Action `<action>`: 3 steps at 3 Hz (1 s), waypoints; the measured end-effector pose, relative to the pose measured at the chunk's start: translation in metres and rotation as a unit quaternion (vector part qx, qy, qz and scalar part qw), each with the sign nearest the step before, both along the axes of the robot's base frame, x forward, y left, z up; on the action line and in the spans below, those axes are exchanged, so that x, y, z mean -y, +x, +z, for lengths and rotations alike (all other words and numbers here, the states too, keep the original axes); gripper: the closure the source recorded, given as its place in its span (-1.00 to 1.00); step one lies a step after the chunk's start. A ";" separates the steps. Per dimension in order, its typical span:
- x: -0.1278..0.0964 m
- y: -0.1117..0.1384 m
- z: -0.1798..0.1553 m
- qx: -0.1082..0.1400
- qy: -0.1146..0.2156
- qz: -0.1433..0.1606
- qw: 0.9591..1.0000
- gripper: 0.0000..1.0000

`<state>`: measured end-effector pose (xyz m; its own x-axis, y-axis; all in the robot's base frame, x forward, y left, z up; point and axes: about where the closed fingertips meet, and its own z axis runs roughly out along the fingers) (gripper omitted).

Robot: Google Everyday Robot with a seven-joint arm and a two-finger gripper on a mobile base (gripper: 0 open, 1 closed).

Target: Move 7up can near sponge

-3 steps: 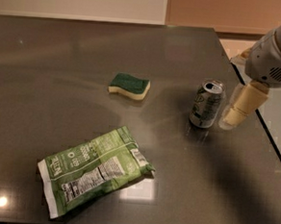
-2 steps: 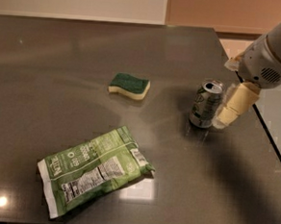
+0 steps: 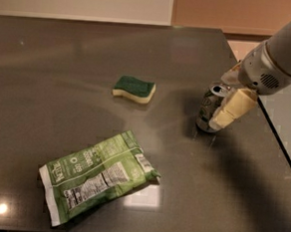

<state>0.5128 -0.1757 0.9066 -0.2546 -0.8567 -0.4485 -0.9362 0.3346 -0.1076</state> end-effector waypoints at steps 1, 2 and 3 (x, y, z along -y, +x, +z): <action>-0.002 0.002 -0.006 -0.004 0.005 0.002 1.000 -0.16; -0.007 0.004 -0.005 -0.009 0.009 0.008 1.000 0.30; -0.022 0.019 0.004 -0.009 0.019 0.025 0.999 0.74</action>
Offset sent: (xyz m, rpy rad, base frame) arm 0.0082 0.0092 -0.0052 0.0270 0.0336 0.0279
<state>0.5313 -0.1541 0.9101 -0.2199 -0.8514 -0.4762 -0.9535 0.2906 -0.0794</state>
